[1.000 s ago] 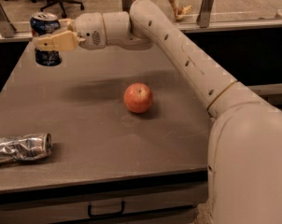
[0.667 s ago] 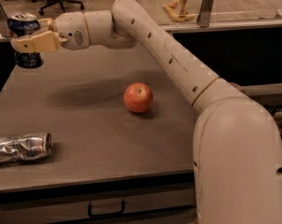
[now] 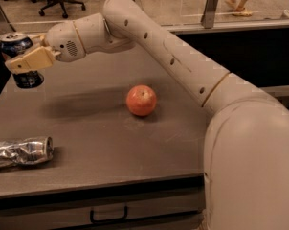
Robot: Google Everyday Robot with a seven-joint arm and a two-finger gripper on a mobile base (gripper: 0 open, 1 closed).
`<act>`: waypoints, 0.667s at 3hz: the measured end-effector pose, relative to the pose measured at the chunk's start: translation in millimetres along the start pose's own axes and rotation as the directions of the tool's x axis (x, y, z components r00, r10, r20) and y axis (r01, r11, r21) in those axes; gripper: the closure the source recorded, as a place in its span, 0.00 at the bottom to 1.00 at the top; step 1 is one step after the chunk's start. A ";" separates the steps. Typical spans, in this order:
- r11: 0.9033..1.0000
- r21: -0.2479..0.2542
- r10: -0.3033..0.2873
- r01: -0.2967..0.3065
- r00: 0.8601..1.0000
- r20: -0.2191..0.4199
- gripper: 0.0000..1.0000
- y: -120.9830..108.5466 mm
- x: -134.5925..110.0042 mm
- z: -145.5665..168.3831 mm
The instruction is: Move pepsi can near redbull can
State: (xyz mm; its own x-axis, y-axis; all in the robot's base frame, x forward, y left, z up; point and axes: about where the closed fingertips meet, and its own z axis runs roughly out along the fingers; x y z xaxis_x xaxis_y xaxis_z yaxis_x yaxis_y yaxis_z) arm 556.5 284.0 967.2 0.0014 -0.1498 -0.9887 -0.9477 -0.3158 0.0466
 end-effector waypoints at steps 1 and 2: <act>0.999 0.027 0.043 -0.042 0.998 -0.051 1.00 11.9 13.3 0.1; 0.997 0.056 0.049 -0.046 0.997 -0.060 1.00 24.8 16.2 5.3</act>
Offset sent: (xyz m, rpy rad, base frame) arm -0.0409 -0.0060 -0.0185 -0.0744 0.0085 -0.1088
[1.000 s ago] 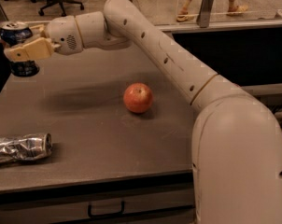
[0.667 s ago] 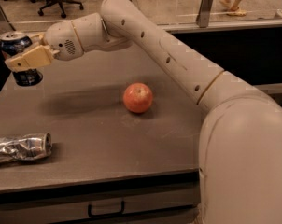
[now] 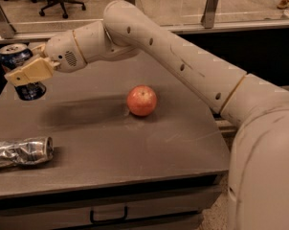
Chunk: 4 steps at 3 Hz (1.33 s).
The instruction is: Move pepsi can near redbull can
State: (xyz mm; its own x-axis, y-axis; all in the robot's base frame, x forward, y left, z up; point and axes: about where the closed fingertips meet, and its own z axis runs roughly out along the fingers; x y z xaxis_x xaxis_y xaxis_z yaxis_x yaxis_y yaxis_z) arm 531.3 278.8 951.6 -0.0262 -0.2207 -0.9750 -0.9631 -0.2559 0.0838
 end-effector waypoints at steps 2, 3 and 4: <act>0.991 0.095 -0.091 0.092 0.996 -0.021 1.00 14.2 17.9 11.0; 0.983 0.115 -0.134 0.141 0.989 -0.067 1.00 17.6 20.3 13.9; 0.979 0.123 -0.150 0.163 0.983 -0.105 1.00 26.2 20.8 19.5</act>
Offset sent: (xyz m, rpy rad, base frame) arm -0.0192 -0.0005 -0.0305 -0.0104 -0.1949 -0.1195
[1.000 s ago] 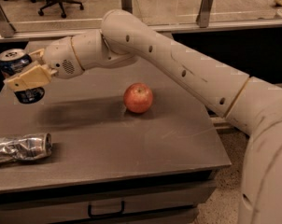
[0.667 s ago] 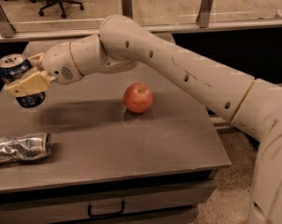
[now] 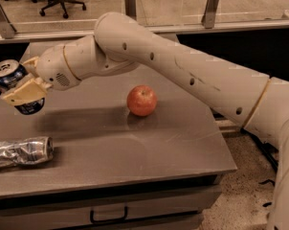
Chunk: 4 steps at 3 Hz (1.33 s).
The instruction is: Move pepsi can near redbull can
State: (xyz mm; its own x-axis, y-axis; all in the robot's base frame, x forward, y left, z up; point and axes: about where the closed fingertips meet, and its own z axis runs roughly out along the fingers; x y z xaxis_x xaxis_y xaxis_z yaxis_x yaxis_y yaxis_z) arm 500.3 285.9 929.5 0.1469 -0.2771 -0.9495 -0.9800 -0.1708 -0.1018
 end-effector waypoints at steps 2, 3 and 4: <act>0.999 0.009 0.037 -0.037 0.999 0.010 0.82 21.7 11.8 14.5; 0.999 0.016 0.050 -0.049 0.999 0.000 0.60 20.8 25.3 20.6; 0.999 0.042 0.011 -0.009 0.999 -0.034 0.35 10.6 35.9 24.6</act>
Offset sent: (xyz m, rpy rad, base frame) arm -0.0310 0.0063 -0.0363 0.0176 0.0749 -0.0369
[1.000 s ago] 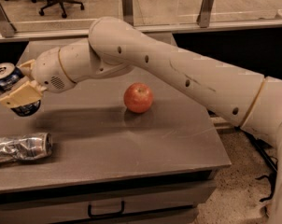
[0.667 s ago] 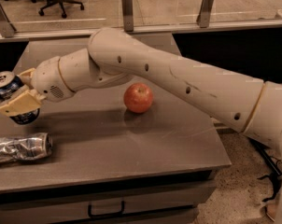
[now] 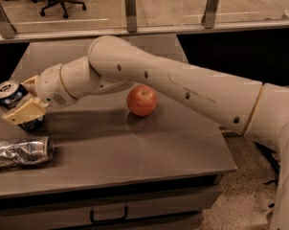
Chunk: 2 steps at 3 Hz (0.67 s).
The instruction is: Move pepsi can near redbull can
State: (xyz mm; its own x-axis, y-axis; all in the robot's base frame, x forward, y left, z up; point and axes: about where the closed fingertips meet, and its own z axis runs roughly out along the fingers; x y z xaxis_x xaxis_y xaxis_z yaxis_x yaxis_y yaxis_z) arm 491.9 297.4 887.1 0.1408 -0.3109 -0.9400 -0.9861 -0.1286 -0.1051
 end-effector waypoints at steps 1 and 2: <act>0.999 0.022 -0.045 0.046 0.999 -0.029 0.12 -7.2 5.3 5.3; 0.998 0.044 -0.031 0.033 0.999 -0.034 0.00 -15.6 5.6 -1.3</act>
Offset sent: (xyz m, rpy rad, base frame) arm 0.0307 -0.0105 -0.0010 -0.0264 -0.0386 -0.0752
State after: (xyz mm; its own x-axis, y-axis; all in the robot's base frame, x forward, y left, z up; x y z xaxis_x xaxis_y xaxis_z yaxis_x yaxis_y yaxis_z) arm 508.2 296.5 883.9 0.1744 -0.3388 -0.9246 -0.9839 -0.0967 -0.1501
